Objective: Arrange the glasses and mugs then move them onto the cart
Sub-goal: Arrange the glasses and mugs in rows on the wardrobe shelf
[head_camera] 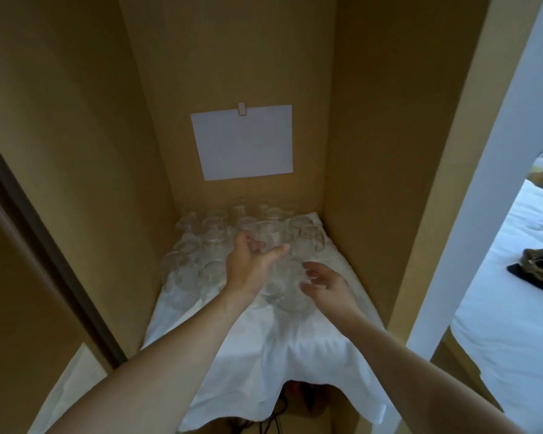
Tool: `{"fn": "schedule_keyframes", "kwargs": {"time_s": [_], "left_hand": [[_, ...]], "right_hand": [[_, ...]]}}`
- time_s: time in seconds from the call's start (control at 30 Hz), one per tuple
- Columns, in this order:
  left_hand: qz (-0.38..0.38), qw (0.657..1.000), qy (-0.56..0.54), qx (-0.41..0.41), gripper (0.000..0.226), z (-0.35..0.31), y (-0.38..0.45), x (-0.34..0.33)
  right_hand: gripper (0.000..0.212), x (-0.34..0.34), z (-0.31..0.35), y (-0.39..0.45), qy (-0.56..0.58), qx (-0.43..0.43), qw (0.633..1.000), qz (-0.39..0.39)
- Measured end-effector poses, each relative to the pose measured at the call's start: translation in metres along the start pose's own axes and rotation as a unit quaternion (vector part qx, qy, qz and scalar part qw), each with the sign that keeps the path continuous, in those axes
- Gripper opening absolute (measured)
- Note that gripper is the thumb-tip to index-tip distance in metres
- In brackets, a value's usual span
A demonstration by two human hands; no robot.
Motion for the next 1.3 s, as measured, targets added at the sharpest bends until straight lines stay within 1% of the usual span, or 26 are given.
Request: {"fn": "schedule_keyframes", "kwargs": {"time_s": [0.03, 0.07, 0.1, 0.17, 0.23, 0.3, 0.37, 0.4, 0.43, 0.5, 0.53, 0.6, 0.63, 0.7, 0.73, 0.8, 0.87, 0.93, 1.0, 1.1, 1.17, 1.23, 1.3], "left_hand": [[0.008, 1.0, -0.014, -0.005, 0.076, -0.005, -0.001, -0.002], [0.021, 0.999, -0.03, -0.008, 0.075, -0.009, -0.003, -0.004], [0.038, 0.998, -0.048, -0.009, 0.077, -0.013, -0.004, -0.007], [0.072, 0.994, -0.08, -0.006, 0.081, -0.019, -0.007, -0.012], [0.098, 0.991, -0.096, -0.004, 0.08, -0.025, -0.01, -0.016], [0.112, 0.989, -0.096, -0.003, 0.077, -0.029, -0.011, -0.018], [0.107, 0.991, -0.082, -0.005, 0.086, -0.032, -0.007, -0.015], [0.104, 0.992, -0.067, -0.009, 0.091, -0.033, -0.003, -0.01], [0.104, 0.993, -0.044, -0.015, 0.093, -0.033, 0.0, -0.006], [0.111, 0.993, 0.016, -0.031, 0.097, -0.033, 0.006, 0.003], [0.111, 0.992, 0.044, -0.04, 0.098, -0.032, 0.009, 0.007], [0.109, 0.987, 0.092, -0.071, 0.1, -0.029, 0.014, 0.013], [0.112, 0.983, 0.118, -0.09, 0.1, -0.027, 0.015, 0.015], [0.122, 0.972, 0.16, -0.124, 0.097, -0.025, 0.016, 0.016], [0.127, 0.966, 0.176, -0.138, 0.094, -0.024, 0.016, 0.016], [0.134, 0.956, 0.208, -0.155, 0.087, -0.021, 0.018, 0.015], [0.138, 0.942, 0.255, -0.169, 0.083, -0.017, 0.021, 0.013], [0.137, 0.924, 0.304, -0.189, 0.079, -0.01, 0.028, 0.009], [0.141, 0.906, 0.343, -0.203, 0.076, -0.002, 0.035, 0.006], [0.154, 0.88, 0.402, -0.199, 0.074, 0.011, 0.045, -0.001], [0.162, 0.865, 0.434, -0.19, 0.074, 0.019, 0.051, -0.006], [0.168, 0.857, 0.455, -0.175, 0.075, 0.028, 0.056, -0.011], [0.176, 0.848, 0.473, -0.163, 0.077, 0.036, 0.061, -0.016]], "right_hand": [[0.052, -0.003, 0.005, -0.003, 0.125, -0.053, 0.99, 0.036], [0.061, -0.005, 0.011, -0.006, 0.207, -0.083, 0.972, 0.069], [0.067, -0.007, 0.017, -0.01, 0.257, -0.095, 0.956, 0.1], [0.072, -0.008, 0.025, -0.017, 0.308, -0.1, 0.937, 0.134], [0.081, -0.004, 0.028, -0.022, 0.339, -0.108, 0.927, 0.12], [0.084, 0.004, 0.029, -0.025, 0.375, -0.115, 0.916, 0.085], [0.081, 0.018, 0.033, -0.026, 0.396, -0.107, 0.911, 0.045], [0.078, 0.026, 0.037, -0.026, 0.393, -0.094, 0.914, 0.024], [0.075, 0.034, 0.042, -0.027, 0.375, -0.081, 0.923, -0.003], [0.077, 0.049, 0.051, -0.027, 0.301, -0.067, 0.948, -0.075], [0.078, 0.056, 0.057, -0.028, 0.241, -0.056, 0.963, -0.109], [0.075, 0.068, 0.07, -0.028, 0.067, -0.018, 0.984, -0.166], [0.073, 0.072, 0.077, -0.028, -0.031, 0.006, 0.982, -0.185], [0.077, 0.077, 0.088, -0.022, -0.199, 0.044, 0.96, -0.194], [0.078, 0.079, 0.09, -0.017, -0.253, 0.052, 0.947, -0.19], [0.076, 0.08, 0.091, -0.006, -0.326, 0.051, 0.928, -0.171], [0.073, 0.077, 0.087, 0.007, -0.38, 0.043, 0.914, -0.138], [0.074, 0.073, 0.08, 0.022, -0.417, 0.046, 0.902, -0.104], [0.073, 0.069, 0.072, 0.037, -0.444, 0.049, 0.892, -0.073], [0.057, 0.06, 0.054, 0.059, -0.479, 0.062, 0.875, -0.026], [0.051, 0.053, 0.041, 0.073, -0.482, 0.053, 0.875, 0.005], [0.048, 0.044, 0.03, 0.085, -0.481, 0.05, 0.875, 0.033], [0.051, 0.036, 0.019, 0.096, -0.484, 0.053, 0.872, 0.054]]}}
Point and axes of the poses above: each hand's wrist, its own y-axis towards the middle knuckle, its own x-axis out of the back of the hand, z = x × y, the point moved 5 cm from there along y, towards the middle knuckle, and after that the axes turned 7 degrees about -z, right-handed, at the moved point
